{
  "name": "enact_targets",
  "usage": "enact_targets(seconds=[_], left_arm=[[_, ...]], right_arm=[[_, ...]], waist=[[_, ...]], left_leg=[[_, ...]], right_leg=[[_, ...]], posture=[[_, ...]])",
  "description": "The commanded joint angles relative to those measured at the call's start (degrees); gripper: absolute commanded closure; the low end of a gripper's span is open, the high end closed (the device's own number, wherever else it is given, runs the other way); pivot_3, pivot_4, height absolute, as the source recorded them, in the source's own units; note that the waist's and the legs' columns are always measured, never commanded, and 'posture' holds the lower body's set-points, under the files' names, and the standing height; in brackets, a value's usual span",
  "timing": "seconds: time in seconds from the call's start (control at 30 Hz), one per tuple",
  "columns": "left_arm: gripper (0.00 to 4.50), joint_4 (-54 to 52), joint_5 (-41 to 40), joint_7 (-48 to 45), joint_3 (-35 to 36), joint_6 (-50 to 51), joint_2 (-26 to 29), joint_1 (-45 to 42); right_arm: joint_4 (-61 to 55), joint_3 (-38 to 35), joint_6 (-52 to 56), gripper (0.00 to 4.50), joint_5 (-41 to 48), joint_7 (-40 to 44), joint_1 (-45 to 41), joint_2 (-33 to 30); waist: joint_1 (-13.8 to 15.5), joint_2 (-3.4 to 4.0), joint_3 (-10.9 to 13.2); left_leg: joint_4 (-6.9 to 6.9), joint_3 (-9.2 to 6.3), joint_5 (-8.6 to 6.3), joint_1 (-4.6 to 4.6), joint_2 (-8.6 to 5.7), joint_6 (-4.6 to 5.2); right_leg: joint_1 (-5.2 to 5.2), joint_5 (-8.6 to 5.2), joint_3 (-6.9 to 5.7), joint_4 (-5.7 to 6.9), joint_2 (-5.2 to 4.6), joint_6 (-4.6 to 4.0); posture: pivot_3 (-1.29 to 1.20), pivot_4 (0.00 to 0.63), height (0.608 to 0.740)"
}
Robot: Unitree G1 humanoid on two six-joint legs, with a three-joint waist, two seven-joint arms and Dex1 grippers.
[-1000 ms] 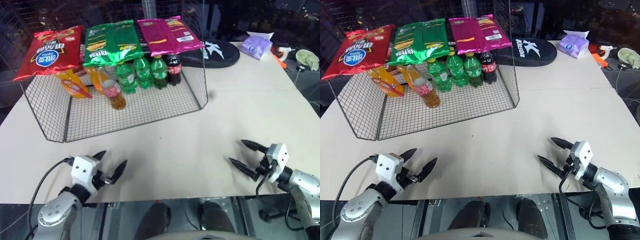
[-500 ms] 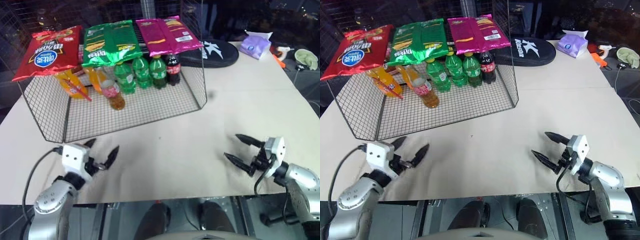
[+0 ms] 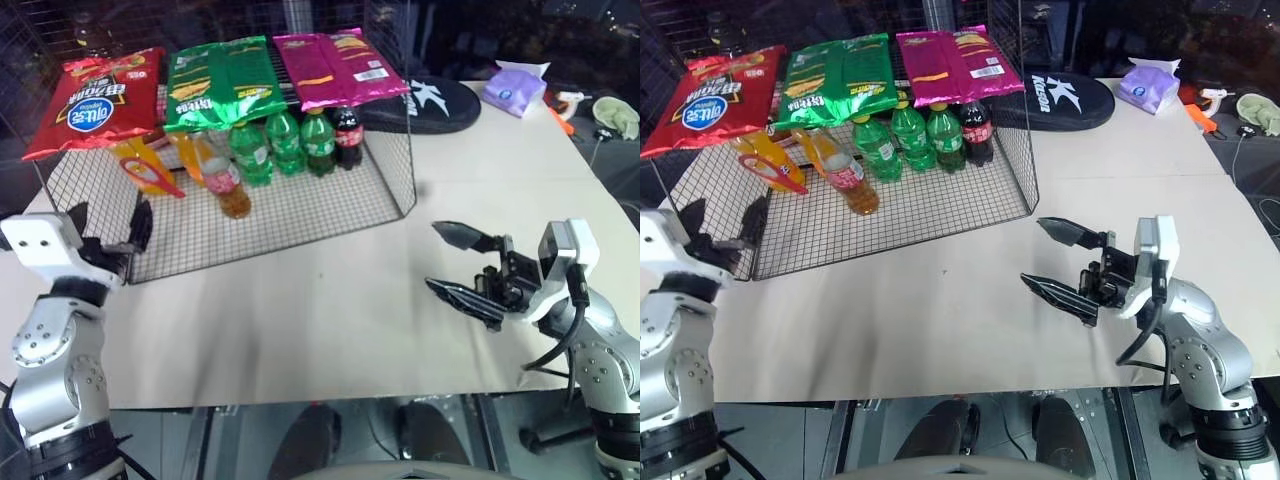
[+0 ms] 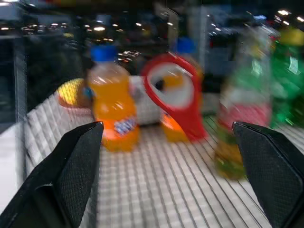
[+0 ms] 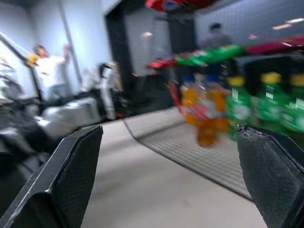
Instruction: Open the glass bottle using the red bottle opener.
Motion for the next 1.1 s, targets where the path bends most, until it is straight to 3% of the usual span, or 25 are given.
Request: enact_targets(seconds=[0.03, 0.5, 0.77, 0.87, 0.97, 1.1], left_arm=[[0.01, 2.0, -0.3, 0.0, 1.8, 0.0, 2.3, -1.9], [0.01, 16.2, 1.3, -5.7, -2.5, -2.1, 6.0, -11.4], [0.01, 26.7, 3.7, -10.9, -7.3, -6.0, 6.9, -19.7], [0.76, 29.7, 4.0, -11.8, -7.6, -7.0, 7.2, -22.5], [2.09, 31.3, 4.1, -12.6, -7.8, -8.0, 7.3, -23.7], [2.09, 29.8, 3.1, -13.6, -7.7, -9.0, 6.5, -22.7]], right_arm=[[-3.0, -0.3, 0.8, 0.00, 1.7, -1.4, -1.9, 0.7], [-2.4, 0.6, 0.1, 0.00, -1.3, -2.3, -2.3, 2.9], [-2.2, 1.1, -0.9, 0.00, -3.2, -2.7, -2.2, 4.1], [-2.1, 1.7, -1.5, 0.00, -4.3, -2.7, -2.0, 4.5], [-2.0, 1.7, -1.7, 0.00, -4.7, -2.9, -2.0, 4.8], [-1.8, 1.3, -2.0, 0.00, -5.3, -3.2, -1.8, 4.7]], waist=[[0.0, -0.01, 0.0], [-0.2, -0.03, 0.0], [1.6, 0.01, 0.0], [1.9, 0.01, 0.0], [1.2, -0.01, 0.0], [-0.1, -0.19, 0.1]], left_leg=[[0.00, 0.00, 0.00, 0.00, 0.00, 0.00], [0.02, -0.03, 0.04, -0.02, 0.01, -0.06], [0.04, -0.58, 0.25, 0.07, -0.01, -0.35], [0.04, -0.89, 0.32, 0.10, 0.01, -0.44], [0.05, -1.01, 0.36, 0.00, 0.03, -0.51], [0.10, -0.91, 0.48, -0.35, 0.01, -0.71]], right_leg=[[-0.01, 0.00, 0.00, -0.01, 0.00, 0.00], [-0.09, 0.00, -0.02, 0.20, 0.05, 0.00], [0.02, 0.04, -0.50, 0.50, 0.07, -0.09], [0.09, 0.08, -0.74, 0.58, 0.23, -0.17], [0.08, 0.11, -0.81, 0.52, 0.40, -0.22], [-0.19, 0.11, -0.69, 0.41, 0.38, -0.22]], posture=[[0.00, 0.150, 0.740], [0.00, 0.150, 0.740], [0.00, 0.150, 0.740], [0.00, 0.150, 0.740], [0.00, 0.150, 0.740], [0.00, 0.150, 0.740]])
